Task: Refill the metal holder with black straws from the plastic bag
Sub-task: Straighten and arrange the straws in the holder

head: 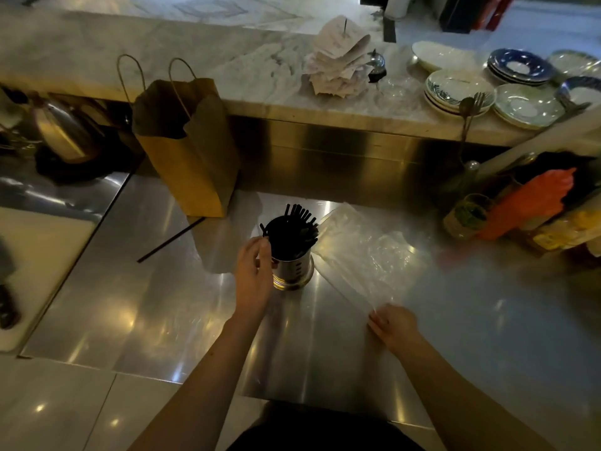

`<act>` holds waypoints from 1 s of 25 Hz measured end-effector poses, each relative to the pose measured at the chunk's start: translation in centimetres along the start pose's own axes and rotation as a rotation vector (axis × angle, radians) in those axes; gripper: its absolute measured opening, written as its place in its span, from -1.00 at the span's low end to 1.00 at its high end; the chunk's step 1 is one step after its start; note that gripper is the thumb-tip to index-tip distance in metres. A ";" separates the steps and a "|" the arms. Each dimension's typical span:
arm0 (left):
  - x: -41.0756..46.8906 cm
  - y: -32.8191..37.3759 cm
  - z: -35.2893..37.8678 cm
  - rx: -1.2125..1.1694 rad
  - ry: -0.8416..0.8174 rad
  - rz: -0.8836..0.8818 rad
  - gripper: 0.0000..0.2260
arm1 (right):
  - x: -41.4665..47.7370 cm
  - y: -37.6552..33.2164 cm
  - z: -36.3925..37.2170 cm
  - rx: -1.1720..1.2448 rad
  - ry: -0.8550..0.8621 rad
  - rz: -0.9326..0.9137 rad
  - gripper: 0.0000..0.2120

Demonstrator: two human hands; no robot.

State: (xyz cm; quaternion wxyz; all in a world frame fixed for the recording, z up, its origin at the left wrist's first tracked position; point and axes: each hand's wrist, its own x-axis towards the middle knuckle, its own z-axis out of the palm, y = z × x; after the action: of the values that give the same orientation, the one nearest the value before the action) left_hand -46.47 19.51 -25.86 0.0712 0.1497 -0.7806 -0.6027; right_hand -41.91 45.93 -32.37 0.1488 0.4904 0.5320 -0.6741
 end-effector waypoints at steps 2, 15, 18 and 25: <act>0.0 -0.4 0.3 0.007 0.033 -0.021 -0.46 | 0.2 -0.3 -0.5 -0.135 0.020 0.002 -0.82; -1.3 0.6 1.0 0.106 0.000 0.054 -0.68 | 3.3 0.4 -1.5 -1.001 -0.067 -0.390 -0.61; -1.0 0.8 0.1 0.137 -0.062 0.123 -0.69 | 2.7 0.9 -0.1 -1.050 -0.063 -0.392 -0.62; 3.1 -2.0 -5.6 0.210 -0.194 0.095 -0.72 | 0.1 2.2 3.6 -1.092 0.080 -0.500 -0.66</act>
State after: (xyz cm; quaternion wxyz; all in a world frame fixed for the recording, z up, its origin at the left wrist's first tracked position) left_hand -47.50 12.91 -26.53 0.0077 0.0602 -0.8487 -0.5254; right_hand -42.24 42.02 -33.88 0.1958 0.2279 0.9056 -0.2992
